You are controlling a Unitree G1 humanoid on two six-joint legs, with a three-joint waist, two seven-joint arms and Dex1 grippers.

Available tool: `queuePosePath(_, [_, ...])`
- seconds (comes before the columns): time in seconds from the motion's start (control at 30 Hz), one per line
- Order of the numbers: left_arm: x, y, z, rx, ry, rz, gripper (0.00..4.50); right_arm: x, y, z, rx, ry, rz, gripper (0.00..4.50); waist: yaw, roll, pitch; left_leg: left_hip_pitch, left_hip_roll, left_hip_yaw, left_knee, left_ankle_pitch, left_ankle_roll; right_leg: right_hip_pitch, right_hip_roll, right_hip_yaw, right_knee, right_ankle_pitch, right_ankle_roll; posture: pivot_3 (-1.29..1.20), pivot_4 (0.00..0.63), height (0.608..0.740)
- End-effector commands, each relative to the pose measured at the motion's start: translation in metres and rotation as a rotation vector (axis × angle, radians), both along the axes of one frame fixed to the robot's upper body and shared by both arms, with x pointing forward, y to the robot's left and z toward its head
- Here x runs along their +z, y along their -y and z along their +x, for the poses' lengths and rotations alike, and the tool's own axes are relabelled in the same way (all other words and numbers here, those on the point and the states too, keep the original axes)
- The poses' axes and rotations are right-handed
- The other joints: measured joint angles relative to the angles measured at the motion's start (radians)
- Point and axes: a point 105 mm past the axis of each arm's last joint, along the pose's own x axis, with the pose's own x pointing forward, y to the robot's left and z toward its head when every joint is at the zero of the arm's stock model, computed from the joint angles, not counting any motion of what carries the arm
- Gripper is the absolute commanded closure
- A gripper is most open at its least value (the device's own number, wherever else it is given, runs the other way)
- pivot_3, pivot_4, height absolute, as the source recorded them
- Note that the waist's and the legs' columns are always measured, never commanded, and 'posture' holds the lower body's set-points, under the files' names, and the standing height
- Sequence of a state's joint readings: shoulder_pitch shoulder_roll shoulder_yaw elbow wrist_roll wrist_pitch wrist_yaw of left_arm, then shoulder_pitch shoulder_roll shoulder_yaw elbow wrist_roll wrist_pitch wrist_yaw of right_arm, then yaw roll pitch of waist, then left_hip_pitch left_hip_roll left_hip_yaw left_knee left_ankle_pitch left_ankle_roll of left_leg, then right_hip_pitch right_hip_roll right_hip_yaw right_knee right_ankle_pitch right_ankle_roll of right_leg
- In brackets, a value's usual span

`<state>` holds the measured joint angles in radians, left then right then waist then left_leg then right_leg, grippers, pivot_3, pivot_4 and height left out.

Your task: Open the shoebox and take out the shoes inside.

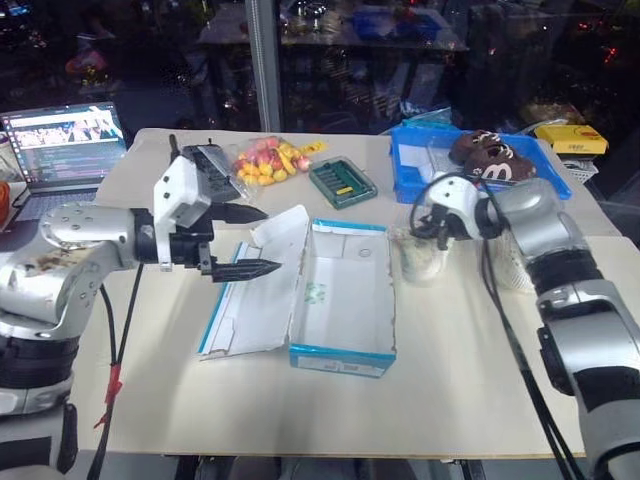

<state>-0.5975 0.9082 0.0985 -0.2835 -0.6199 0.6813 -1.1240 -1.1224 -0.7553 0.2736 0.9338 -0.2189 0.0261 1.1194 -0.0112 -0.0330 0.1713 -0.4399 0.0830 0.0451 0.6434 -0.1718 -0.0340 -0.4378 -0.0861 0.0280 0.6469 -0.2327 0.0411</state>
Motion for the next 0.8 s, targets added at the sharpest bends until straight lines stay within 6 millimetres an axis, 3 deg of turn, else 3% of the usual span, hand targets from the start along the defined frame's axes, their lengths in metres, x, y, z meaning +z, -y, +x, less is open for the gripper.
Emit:
queuePosePath(0.03, [0.011, 0.0, -0.006, 0.0, 0.047, -0.002, 0.0, 0.03, 0.023, -0.004, -0.04, 0.068, -0.025, 1.88, -0.003, 0.0, 0.0, 0.0, 0.0, 0.0, 0.0, 0.0, 0.0, 0.0, 0.0, 0.0, 0.0, 0.0, 0.0, 0.0, 0.15, 0.739])
queuePosePath(0.17, [0.01, 0.0, -0.004, 0.003, 0.044, -0.007, 0.0, 0.057, 0.018, -0.008, -0.001, 0.146, 0.006, 0.57, -0.027, 0.0, 0.0, 0.002, 0.0, 0.0, 0.0, 0.0, 0.0, 0.0, 0.0, 0.002, 0.001, 0.0, 0.0, 0.0, 0.15, 0.739])
queuePosePath(0.33, [0.007, -0.004, -0.001, 0.027, 0.028, -0.021, 0.0, 0.106, -0.018, -0.033, 0.174, 0.356, 0.188, 0.57, -0.038, 0.002, 0.001, 0.002, 0.0, 0.0, -0.001, 0.0, 0.0, 0.0, 0.001, 0.004, 0.002, 0.0, 0.0, 0.0, 0.15, 0.739])
queuePosePath(0.47, [0.006, -0.018, 0.001, 0.114, 0.025, -0.071, 0.0, 0.097, -0.019, -0.064, 0.191, 0.324, 0.293, 0.57, -0.021, 0.002, 0.001, 0.002, 0.001, -0.001, -0.002, 0.0, 0.0, 0.0, 0.002, 0.003, 0.001, 0.0, 0.001, 0.0, 0.15, 0.739])
queuePosePath(0.53, [0.013, -0.038, 0.016, 0.296, 0.053, -0.248, 0.0, 0.085, -0.013, -0.069, 0.074, 0.252, 0.383, 0.57, -0.006, 0.002, 0.001, 0.002, 0.001, 0.0, -0.001, 0.0, 0.0, 0.001, 0.002, 0.004, 0.001, 0.0, 0.001, 0.0, 0.15, 0.739])
queuePosePath(0.63, [0.004, -0.063, 0.031, 0.597, 0.116, -0.457, 0.0, 0.098, 0.01, -0.056, -0.23, 0.351, 0.658, 0.57, -0.003, 0.002, 0.001, 0.004, 0.0, 0.001, 0.002, 0.0, 0.0, 0.003, 0.002, 0.006, 0.001, 0.001, 0.001, 0.0, 0.15, 0.739])
queuePosePath(0.7, [-0.004, -0.05, 0.024, 0.633, 0.14, -0.444, 0.0, 0.083, 0.029, -0.056, -0.386, 0.403, 0.605, 0.57, -0.002, 0.002, 0.001, 0.007, 0.0, 0.0, 0.002, 0.0, 0.0, 0.006, 0.003, 0.007, 0.0, 0.003, 0.001, 0.0, 0.15, 0.739])
queuePosePath(0.77, [-0.007, -0.045, 0.019, 0.675, 0.158, -0.475, 0.0, 0.081, 0.039, -0.064, -0.541, 0.393, 0.855, 0.57, -0.001, -0.001, -0.001, 0.009, 0.0, 0.0, 0.002, 0.0, 0.0, 0.009, 0.003, 0.007, -0.001, 0.003, 0.002, 0.0, 0.15, 0.739])
queuePosePath(0.8, [-0.01, -0.049, 0.02, 0.714, 0.16, -0.497, 0.0, 0.073, 0.039, -0.069, -0.579, 0.405, 0.864, 0.57, 0.0, -0.002, -0.001, 0.009, 0.001, 0.0, 0.001, 0.0, 0.0, 0.01, 0.004, 0.007, -0.002, 0.003, 0.002, 0.0, 0.15, 0.739])
